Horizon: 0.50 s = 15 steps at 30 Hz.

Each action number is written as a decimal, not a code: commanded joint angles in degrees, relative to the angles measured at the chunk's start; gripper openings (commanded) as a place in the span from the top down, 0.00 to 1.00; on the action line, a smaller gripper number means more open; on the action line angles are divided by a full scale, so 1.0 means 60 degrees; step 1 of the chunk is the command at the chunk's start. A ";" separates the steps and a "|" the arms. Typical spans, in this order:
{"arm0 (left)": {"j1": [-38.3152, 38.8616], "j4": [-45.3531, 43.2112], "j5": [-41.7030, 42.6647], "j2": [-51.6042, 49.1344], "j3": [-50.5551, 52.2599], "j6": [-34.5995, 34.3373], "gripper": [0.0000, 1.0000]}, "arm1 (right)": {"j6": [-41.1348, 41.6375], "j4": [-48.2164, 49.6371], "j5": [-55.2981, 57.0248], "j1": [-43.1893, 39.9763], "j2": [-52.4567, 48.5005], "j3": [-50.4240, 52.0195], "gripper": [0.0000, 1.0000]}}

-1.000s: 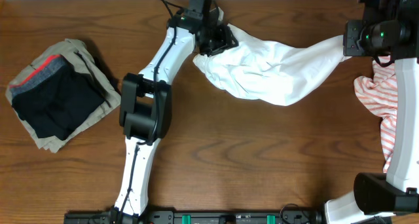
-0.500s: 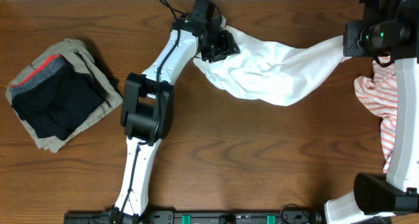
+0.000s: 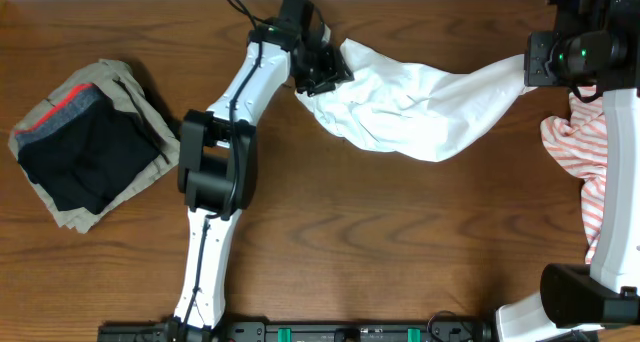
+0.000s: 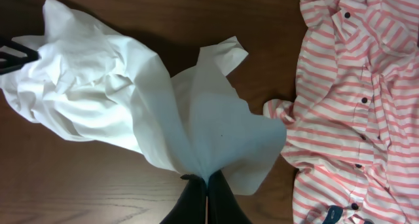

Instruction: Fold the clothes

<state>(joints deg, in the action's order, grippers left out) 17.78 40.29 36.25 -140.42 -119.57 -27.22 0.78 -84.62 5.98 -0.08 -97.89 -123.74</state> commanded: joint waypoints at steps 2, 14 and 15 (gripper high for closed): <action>0.0397 0.0018 0.0091 -0.0219 0.0062 -0.0091 0.50 | -0.0098 -0.0011 0.0033 0.0080 -0.0044 -0.0033 0.99; 0.0561 -0.0962 0.0754 -0.0295 0.0062 -0.0379 0.50 | -0.0102 -0.0084 0.0033 0.0080 -0.0044 -0.0033 0.99; 0.0525 -0.1231 0.1013 -0.0295 0.0062 -0.0550 0.50 | -0.0102 -0.0080 0.0033 0.0080 -0.0044 -0.0033 0.99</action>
<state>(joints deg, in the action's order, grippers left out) 21.69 34.70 38.26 -140.84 -119.52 -28.45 0.78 -85.03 5.98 -0.08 -97.89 -123.74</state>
